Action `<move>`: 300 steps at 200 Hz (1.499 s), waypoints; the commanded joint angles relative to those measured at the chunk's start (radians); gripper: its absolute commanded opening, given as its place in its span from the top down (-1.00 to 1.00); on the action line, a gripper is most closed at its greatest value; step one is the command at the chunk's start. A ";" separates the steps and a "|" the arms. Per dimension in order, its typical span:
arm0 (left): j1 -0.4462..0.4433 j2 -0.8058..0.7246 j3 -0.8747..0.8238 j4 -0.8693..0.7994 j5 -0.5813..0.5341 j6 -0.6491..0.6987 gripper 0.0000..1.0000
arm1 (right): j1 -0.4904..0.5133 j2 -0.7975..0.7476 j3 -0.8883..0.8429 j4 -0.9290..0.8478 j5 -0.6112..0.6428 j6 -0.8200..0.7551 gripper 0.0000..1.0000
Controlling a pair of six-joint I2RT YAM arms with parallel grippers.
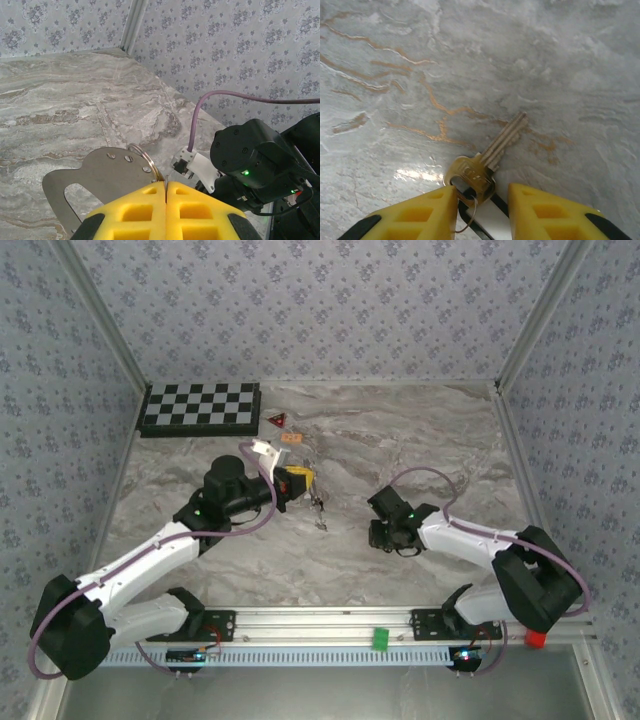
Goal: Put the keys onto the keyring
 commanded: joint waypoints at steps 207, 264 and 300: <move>-0.008 -0.032 -0.011 0.061 0.022 -0.010 1.00 | 0.188 -0.106 -0.104 0.112 0.290 0.374 0.36; -0.009 -0.042 -0.013 0.060 0.024 -0.010 1.00 | 0.201 -0.075 -0.085 0.121 0.310 0.380 0.29; -0.011 -0.040 -0.013 0.062 0.033 -0.012 1.00 | 0.204 -0.051 -0.082 0.105 0.315 0.386 0.49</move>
